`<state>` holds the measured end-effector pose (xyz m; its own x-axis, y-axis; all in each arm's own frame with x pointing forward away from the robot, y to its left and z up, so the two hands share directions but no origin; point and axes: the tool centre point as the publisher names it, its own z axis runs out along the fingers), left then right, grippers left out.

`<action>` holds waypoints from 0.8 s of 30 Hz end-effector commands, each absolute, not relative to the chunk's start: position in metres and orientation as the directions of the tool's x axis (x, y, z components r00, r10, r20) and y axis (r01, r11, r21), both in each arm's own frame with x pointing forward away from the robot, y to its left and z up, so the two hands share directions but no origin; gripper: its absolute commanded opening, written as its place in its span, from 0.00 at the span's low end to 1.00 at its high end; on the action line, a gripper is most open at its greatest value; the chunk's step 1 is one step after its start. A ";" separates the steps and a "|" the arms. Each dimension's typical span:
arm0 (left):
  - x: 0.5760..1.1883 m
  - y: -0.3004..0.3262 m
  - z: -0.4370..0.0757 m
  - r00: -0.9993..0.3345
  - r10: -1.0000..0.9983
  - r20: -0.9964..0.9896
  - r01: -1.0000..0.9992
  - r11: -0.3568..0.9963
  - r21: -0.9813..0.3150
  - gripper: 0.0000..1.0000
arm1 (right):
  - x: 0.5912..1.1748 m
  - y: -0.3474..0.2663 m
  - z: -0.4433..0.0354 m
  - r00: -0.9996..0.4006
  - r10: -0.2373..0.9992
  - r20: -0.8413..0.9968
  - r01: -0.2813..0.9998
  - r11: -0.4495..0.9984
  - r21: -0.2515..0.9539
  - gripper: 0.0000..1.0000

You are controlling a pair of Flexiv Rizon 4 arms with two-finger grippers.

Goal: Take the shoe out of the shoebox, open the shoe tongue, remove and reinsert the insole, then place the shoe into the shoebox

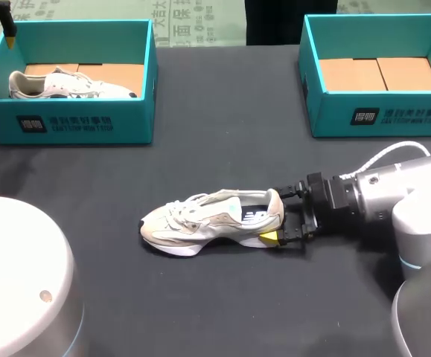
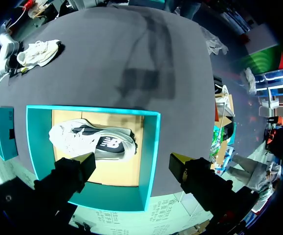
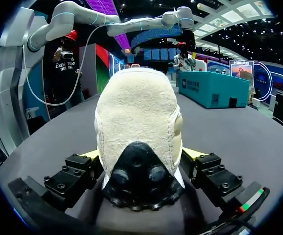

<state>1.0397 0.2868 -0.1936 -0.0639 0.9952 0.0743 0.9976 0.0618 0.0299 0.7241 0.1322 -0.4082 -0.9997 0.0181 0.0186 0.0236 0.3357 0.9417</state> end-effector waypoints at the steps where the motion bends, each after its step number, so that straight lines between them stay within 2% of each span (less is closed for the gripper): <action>1: 1.039 0.287 -0.193 -0.064 0.995 0.077 0.998 0.061 0.033 1.00 | 0.726 0.139 -0.411 -1.000 0.014 0.023 0.027 0.342 0.939 1.00; 24: 1.039 0.287 -0.193 -0.064 0.995 0.077 0.998 0.061 0.033 1.00 | 0.719 0.148 -0.414 -1.000 0.018 -0.003 0.003 0.336 0.942 1.00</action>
